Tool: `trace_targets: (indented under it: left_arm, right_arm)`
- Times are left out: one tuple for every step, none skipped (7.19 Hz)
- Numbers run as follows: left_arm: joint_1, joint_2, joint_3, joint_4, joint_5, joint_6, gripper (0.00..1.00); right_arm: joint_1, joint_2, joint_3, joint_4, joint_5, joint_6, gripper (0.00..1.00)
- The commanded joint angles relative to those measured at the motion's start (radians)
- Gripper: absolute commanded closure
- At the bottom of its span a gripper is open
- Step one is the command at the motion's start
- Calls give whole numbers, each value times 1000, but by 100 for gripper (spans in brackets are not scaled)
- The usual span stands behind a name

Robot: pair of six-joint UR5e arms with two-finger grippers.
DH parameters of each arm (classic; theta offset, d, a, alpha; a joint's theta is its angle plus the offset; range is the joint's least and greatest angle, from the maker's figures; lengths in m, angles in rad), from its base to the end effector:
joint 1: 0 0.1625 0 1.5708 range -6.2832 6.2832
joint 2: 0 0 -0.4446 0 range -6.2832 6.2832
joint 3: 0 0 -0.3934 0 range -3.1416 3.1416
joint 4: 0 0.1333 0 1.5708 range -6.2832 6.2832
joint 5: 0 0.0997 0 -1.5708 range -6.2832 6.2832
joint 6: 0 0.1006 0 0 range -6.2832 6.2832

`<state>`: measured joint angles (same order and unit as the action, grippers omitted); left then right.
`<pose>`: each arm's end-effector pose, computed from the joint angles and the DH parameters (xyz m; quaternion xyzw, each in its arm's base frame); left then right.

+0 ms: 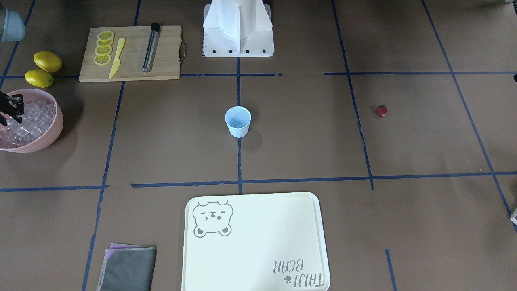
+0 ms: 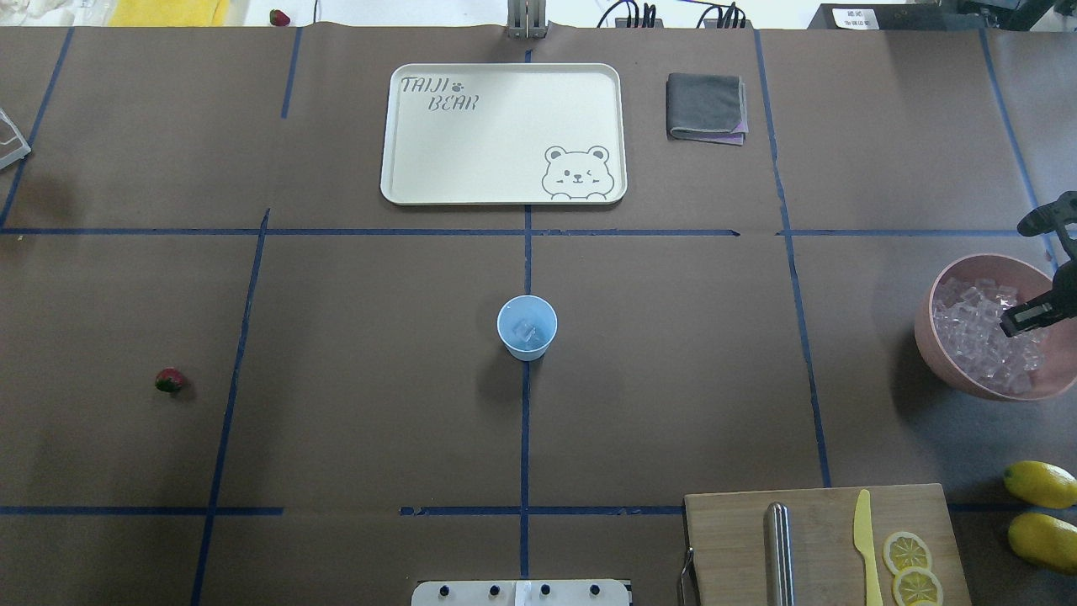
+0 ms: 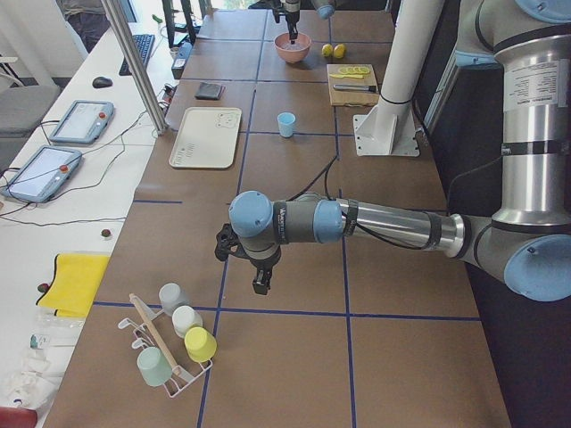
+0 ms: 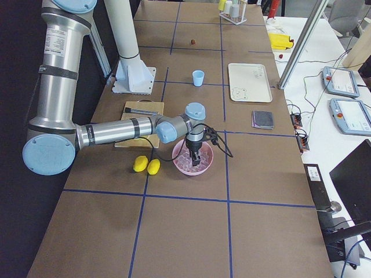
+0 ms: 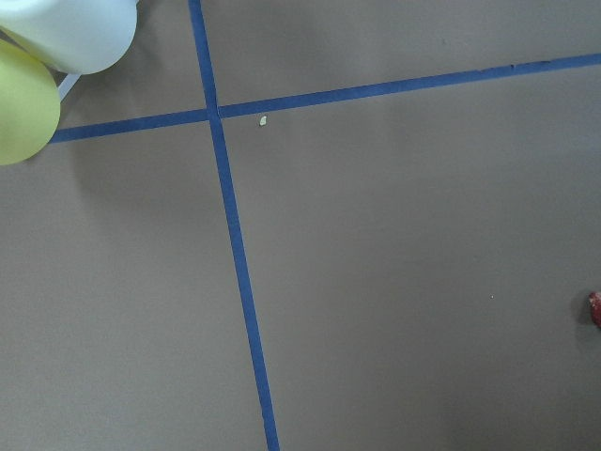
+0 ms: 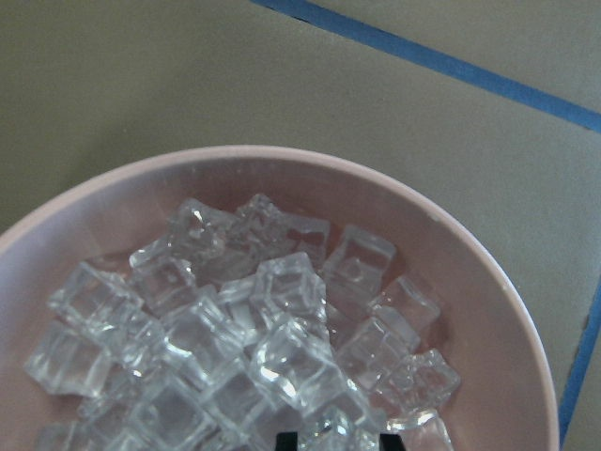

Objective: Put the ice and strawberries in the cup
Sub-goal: 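Lower the right gripper into the bowl and grasp a third ice cube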

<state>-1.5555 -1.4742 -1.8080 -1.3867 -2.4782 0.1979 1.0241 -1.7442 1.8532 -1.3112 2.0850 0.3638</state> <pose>-0.0472 -0.4443 0.6161 0.0205 0.4381 0.0861 0.8945 -0.1566 -0.4185 0.6034 0.0493 -0.3024 -0.1332 0.9425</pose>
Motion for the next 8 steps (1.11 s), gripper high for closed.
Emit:
trace_targets:
  left_arm:
    - [0, 0, -1, 0, 1, 0, 0]
    - [0, 0, -1, 0, 1, 0, 0]
    - [0, 0, -1, 2, 1, 0, 0]
    - [0, 0, -1, 2, 1, 0, 0]
    - [0, 0, -1, 2, 1, 0, 0]
    - [0, 0, -1, 2, 1, 0, 0]
    - [0, 0, -1, 0, 1, 0, 0]
    - [0, 0, -4, 0, -1, 0, 0]
  right_arm:
    - [2, -4, 7, 0, 0, -5, 90]
    - [7, -6, 27, 0, 6, -6, 90]
    - [31, -6, 62, -3, 15, -5, 93]
    - [42, -5, 85, -5, 18, 6, 96]
    - [74, 11, 95, -5, 50, 7, 96]
    - [89, 18, 122, -3, 72, 38, 96]
    - [91, 55, 154, -3, 75, 167, 96]
    - [90, 78, 170, -3, 76, 229, 96]
